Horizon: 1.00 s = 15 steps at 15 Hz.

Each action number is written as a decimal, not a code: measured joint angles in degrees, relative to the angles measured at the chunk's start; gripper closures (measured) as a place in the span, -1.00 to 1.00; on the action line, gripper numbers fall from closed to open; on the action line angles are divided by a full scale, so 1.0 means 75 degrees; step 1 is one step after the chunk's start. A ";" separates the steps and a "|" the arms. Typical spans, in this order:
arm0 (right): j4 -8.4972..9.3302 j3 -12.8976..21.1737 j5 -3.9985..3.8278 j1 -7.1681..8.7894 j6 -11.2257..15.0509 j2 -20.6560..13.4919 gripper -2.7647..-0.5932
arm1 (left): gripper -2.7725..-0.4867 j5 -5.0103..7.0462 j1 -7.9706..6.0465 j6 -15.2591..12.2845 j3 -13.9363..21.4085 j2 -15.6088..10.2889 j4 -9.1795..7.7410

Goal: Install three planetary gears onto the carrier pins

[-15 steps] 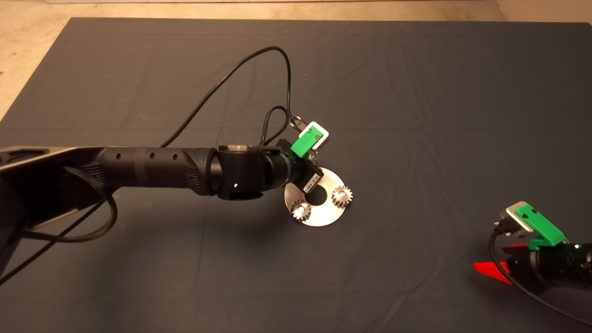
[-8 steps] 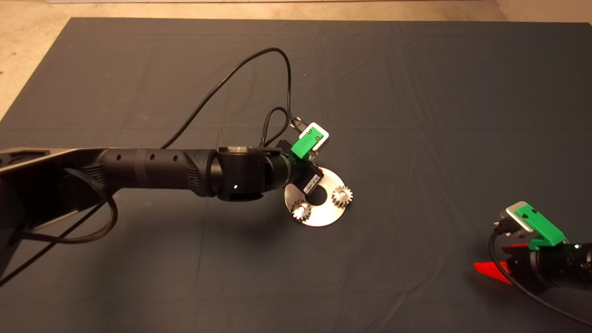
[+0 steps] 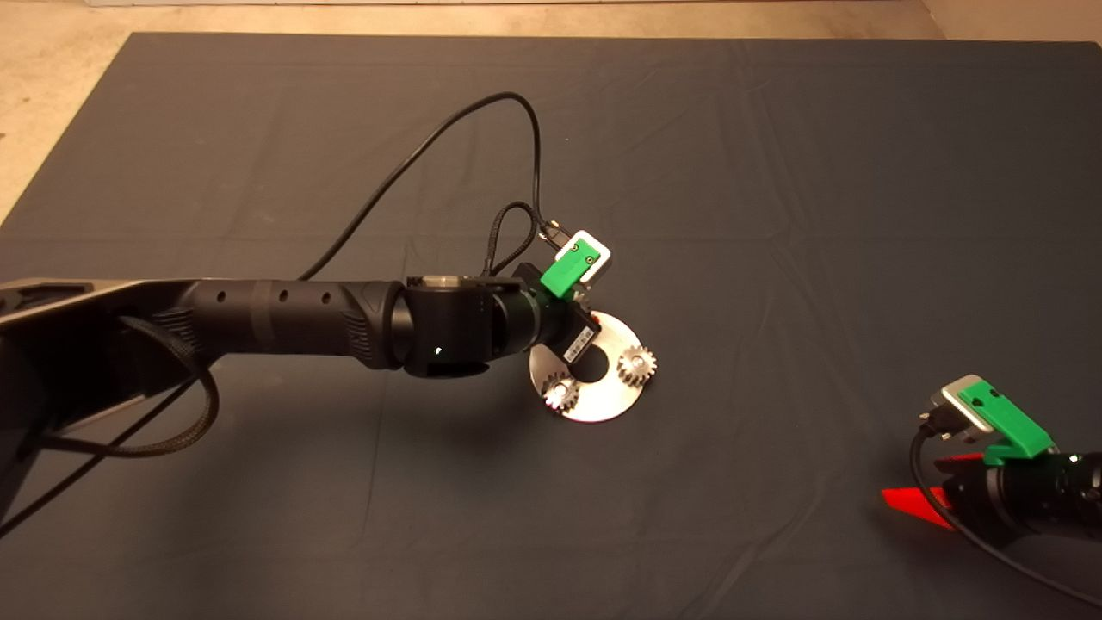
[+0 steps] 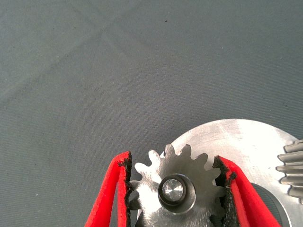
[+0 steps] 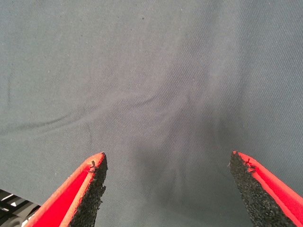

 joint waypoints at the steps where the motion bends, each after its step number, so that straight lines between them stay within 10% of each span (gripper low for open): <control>1: -0.0003 0.0000 -0.0002 0.0003 0.0000 -0.0003 -0.22 | 0.71 0.0003 0.0023 0.0000 -0.0010 0.0000 0.0022; 15: -0.0003 0.0000 0.0001 0.0003 0.0000 -0.0001 -0.22 | 0.63 0.0007 0.0023 0.0003 -0.0013 0.0000 0.0018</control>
